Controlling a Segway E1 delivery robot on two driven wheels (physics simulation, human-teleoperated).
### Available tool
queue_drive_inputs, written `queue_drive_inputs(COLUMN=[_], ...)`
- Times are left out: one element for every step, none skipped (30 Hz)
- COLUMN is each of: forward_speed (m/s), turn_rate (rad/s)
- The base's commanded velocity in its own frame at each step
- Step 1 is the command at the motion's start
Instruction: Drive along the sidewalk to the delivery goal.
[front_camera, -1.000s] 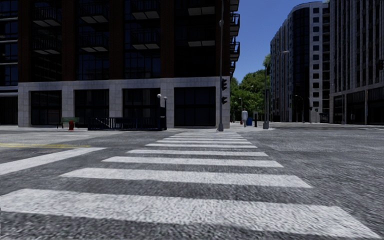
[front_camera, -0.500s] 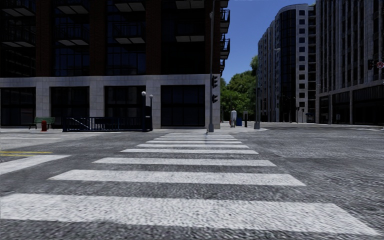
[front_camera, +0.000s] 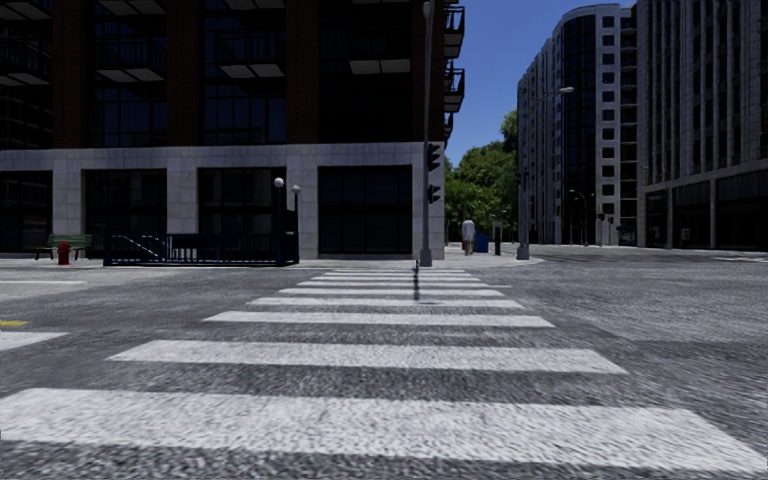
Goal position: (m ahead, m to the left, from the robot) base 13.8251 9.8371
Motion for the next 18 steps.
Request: queue_drive_inputs(forward_speed=[2.0, 2.0, 2.0, 2.0, 2.0, 2.0, 2.0, 2.0, 2.0, 2.0, 2.0, 2.0, 2.0, 2.0, 2.0, 2.0, 2.0, 2.0], turn_rate=[0.0, 0.0, 0.0, 0.0, 0.0, 0.0, 0.0, 0.0, 0.0, 0.0, 0.0, 0.0, 0.0, 0.0, 0.0, 0.0, 0.0, 0.0])
